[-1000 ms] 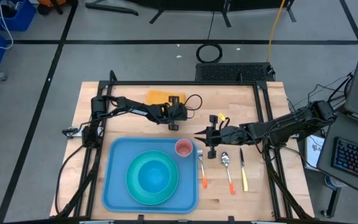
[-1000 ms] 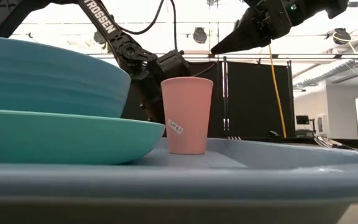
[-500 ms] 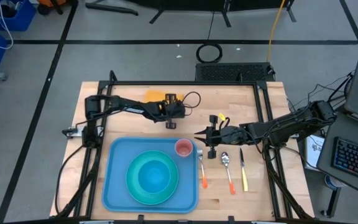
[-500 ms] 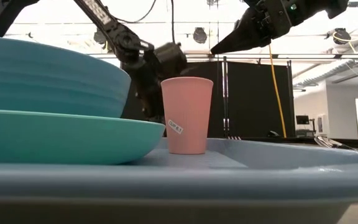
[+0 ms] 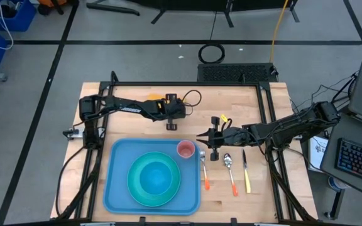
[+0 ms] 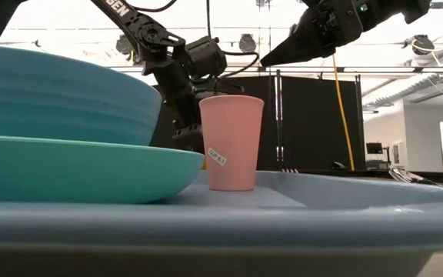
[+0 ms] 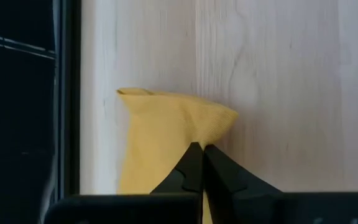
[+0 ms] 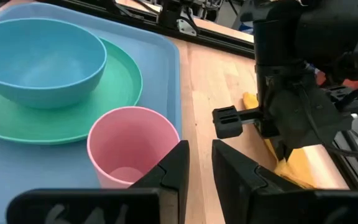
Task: Set up tray
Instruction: Put the yellow table napkin on top of the blue tray to the left of the green plate
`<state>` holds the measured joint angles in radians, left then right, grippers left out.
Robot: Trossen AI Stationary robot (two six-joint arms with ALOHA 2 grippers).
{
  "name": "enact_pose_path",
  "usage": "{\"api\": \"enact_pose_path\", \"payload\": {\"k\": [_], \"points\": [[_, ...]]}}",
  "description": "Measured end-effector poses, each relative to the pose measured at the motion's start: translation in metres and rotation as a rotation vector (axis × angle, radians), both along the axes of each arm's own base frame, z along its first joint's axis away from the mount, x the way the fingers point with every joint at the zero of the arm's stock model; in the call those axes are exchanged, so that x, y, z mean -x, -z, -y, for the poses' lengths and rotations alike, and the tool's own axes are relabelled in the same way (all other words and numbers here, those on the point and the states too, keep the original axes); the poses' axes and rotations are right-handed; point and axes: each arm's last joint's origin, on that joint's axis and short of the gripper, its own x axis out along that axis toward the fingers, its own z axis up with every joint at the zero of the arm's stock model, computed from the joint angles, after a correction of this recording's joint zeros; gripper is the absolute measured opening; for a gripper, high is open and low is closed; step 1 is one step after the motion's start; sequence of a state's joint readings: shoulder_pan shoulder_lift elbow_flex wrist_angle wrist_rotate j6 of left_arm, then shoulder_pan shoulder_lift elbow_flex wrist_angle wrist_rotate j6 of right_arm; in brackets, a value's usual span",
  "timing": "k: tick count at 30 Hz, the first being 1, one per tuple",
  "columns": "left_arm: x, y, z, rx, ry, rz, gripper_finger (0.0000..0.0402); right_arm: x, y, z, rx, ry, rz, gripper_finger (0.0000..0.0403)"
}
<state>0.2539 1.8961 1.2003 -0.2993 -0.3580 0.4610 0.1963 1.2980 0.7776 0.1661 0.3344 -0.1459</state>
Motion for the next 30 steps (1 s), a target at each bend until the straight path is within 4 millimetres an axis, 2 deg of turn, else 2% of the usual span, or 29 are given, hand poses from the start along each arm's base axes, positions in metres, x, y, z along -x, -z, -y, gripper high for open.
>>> {"api": "enact_pose_path", "payload": {"k": [11,22,30], "points": [[0.001,-0.002,0.007,-0.031,-0.004,-0.025,0.0000,0.000,0.000,0.000,0.000,0.000,0.001,0.0059],[0.012,-0.042,0.013,-0.030,-0.003,0.065,0.0000,0.000,-0.001,0.000,-0.002,-0.002,0.009,0.0059],[0.022,-0.061,0.015,0.037,-0.001,0.115,0.0000,0.000,-0.001,-0.001,-0.005,-0.001,0.010,0.0059]]}}
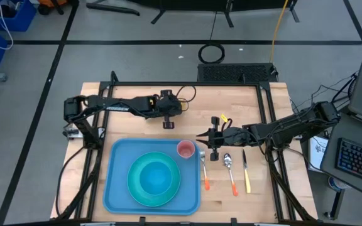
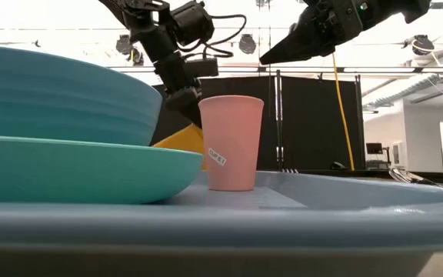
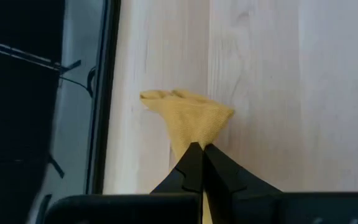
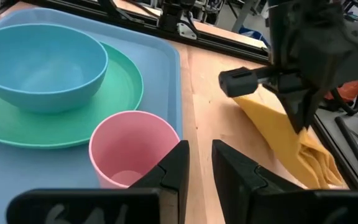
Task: Set up tray
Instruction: Put the yellow table napkin on top of the blue tray to the left of the green plate
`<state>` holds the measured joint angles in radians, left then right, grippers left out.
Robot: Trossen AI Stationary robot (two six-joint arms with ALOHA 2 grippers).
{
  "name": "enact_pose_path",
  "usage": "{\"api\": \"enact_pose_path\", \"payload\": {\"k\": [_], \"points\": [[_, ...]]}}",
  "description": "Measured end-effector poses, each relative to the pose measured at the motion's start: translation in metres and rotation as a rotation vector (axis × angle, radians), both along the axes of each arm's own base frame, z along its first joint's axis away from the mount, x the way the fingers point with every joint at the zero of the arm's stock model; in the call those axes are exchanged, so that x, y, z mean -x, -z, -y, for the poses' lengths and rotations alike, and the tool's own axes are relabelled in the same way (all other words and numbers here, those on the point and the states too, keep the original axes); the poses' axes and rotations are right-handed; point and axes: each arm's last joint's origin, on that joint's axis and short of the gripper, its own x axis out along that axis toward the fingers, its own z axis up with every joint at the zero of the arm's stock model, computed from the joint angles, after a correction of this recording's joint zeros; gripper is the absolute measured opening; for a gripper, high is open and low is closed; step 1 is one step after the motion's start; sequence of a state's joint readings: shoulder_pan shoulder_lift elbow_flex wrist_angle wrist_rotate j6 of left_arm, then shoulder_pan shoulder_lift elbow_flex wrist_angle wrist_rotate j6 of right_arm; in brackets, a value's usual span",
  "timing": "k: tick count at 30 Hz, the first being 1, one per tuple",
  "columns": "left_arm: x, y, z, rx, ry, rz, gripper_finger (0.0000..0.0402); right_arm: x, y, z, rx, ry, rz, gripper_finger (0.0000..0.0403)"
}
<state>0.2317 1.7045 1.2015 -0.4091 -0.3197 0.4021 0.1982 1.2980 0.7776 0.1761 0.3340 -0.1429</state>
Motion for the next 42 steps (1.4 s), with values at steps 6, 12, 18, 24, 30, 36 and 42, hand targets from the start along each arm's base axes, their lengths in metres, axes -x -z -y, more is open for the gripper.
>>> {"api": "enact_pose_path", "payload": {"k": [6,12,18,24,30,36,42], "points": [[0.006,-0.010,-0.001,0.016,-0.010,0.022,0.0000,0.000,0.000,0.000,-0.001,0.000,0.004,0.0059],[0.012,-0.018,-0.001,0.009,-0.022,0.029,0.0000,0.000,-0.001,0.000,0.001,-0.001,0.006,0.0059],[0.014,-0.022,0.001,0.019,-0.026,0.046,0.0000,0.000,0.001,0.006,-0.018,0.028,-0.013,0.0059],[0.013,-0.021,0.004,0.042,-0.014,0.048,0.0000,0.001,0.009,0.033,-0.084,0.142,-0.087,0.0081],[0.011,-0.021,0.010,0.040,0.006,0.044,0.0000,-0.002,0.005,0.062,-0.054,0.074,-0.065,0.0138],[0.011,-0.021,0.013,0.036,0.022,0.040,0.0000,-0.004,0.009,0.092,-0.085,0.081,-0.053,0.0190],[0.011,-0.021,0.014,0.035,0.024,0.035,0.0000,-0.016,0.030,0.116,-0.047,0.118,-0.067,0.0216]]}}
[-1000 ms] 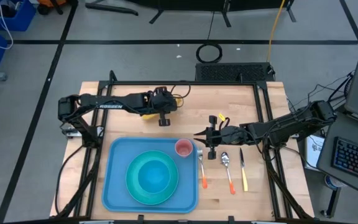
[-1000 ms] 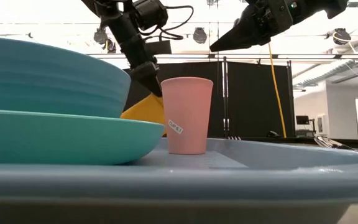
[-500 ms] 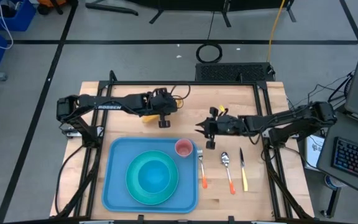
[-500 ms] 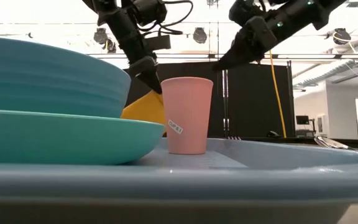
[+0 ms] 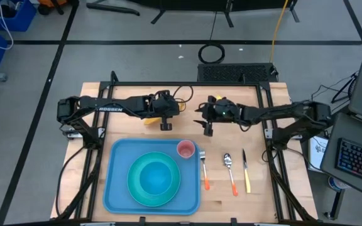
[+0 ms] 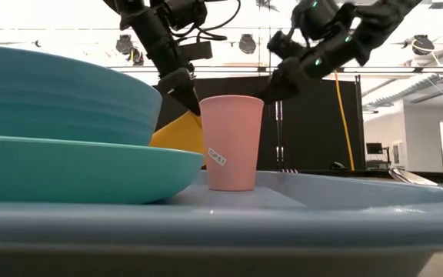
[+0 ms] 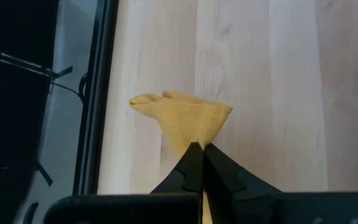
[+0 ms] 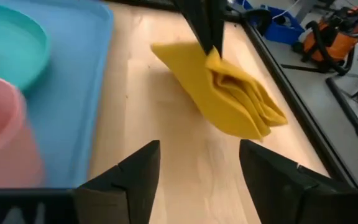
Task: Set up tray
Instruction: Put the yellow table napkin on top of the blue tray to the left of the green plate
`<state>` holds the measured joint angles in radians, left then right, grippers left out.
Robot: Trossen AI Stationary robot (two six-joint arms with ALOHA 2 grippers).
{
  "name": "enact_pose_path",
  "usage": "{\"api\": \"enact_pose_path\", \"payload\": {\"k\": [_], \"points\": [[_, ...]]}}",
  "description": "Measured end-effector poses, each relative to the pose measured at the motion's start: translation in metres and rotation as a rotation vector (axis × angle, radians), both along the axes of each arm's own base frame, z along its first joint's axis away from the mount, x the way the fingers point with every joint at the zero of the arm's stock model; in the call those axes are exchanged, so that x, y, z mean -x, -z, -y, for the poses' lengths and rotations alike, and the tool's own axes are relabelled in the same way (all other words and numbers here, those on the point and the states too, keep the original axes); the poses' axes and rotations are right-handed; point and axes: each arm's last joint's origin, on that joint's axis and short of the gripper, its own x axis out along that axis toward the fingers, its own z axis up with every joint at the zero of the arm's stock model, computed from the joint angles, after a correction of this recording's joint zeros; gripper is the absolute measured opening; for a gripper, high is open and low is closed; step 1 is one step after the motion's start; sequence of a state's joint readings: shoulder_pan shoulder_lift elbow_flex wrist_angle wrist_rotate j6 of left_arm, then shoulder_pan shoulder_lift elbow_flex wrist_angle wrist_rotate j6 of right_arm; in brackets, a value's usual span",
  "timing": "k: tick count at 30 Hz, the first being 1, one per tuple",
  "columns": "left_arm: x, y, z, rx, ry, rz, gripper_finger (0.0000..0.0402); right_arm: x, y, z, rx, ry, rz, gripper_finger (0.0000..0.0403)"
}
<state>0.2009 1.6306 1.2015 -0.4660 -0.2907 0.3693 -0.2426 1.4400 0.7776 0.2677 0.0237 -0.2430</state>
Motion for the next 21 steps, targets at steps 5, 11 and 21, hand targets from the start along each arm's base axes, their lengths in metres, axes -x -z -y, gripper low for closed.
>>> {"api": "enact_pose_path", "payload": {"k": [5,11,21], "points": [[0.000,0.000,0.002,0.003,0.000,-0.004,0.0000,-0.004,0.019,0.017,-0.004,0.044,-0.043,0.0218],[0.000,0.000,0.005,0.004,0.009,-0.005,0.0000,-0.005,0.018,0.027,-0.018,-0.033,0.010,0.0216],[-0.003,0.000,0.014,0.007,0.045,0.002,0.0000,-0.006,0.015,0.029,0.071,-0.159,0.034,0.0239]]}}
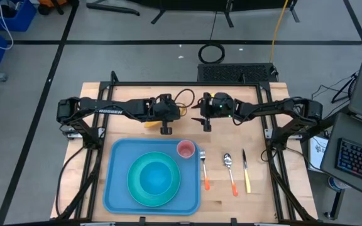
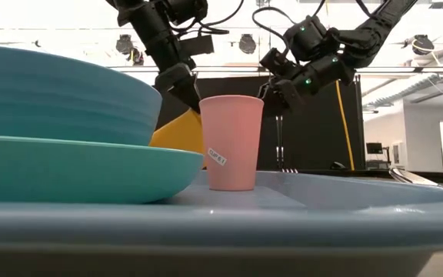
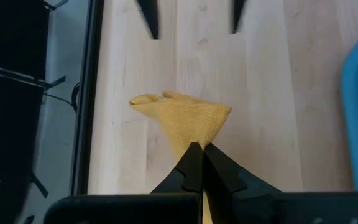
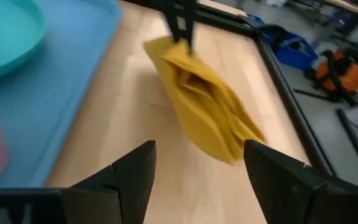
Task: Set up tray
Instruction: Put the yellow table napkin on top of the blue tray to the left of the green plate
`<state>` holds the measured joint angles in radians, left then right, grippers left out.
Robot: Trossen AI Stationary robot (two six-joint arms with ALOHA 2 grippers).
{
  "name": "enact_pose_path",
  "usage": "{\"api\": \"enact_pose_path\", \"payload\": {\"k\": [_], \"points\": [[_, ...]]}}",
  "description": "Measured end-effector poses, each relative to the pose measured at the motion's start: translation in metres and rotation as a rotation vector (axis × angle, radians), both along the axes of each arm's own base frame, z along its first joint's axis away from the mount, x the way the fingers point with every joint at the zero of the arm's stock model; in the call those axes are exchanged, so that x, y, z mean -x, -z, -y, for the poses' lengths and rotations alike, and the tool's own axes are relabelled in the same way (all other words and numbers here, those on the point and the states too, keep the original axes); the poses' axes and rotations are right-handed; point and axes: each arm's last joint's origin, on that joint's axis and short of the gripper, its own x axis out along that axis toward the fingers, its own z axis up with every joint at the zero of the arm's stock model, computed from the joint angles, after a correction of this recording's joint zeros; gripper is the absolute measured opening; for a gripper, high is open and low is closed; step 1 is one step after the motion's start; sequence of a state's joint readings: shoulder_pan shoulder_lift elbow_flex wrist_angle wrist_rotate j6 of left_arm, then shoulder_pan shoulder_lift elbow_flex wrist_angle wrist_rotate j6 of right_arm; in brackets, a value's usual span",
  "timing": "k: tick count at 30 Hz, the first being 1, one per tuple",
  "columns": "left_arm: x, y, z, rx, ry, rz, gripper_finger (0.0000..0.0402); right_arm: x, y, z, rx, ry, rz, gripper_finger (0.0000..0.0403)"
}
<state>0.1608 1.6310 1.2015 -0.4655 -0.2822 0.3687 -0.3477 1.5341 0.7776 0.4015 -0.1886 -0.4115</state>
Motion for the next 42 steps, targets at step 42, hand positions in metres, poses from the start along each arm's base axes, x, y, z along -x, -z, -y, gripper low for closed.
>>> {"api": "enact_pose_path", "payload": {"k": [42], "points": [[-0.006,-0.002,0.020,-0.008,0.115,0.028,0.0000,-0.016,0.023,0.007,0.060,0.043,0.038,0.0259]]}}
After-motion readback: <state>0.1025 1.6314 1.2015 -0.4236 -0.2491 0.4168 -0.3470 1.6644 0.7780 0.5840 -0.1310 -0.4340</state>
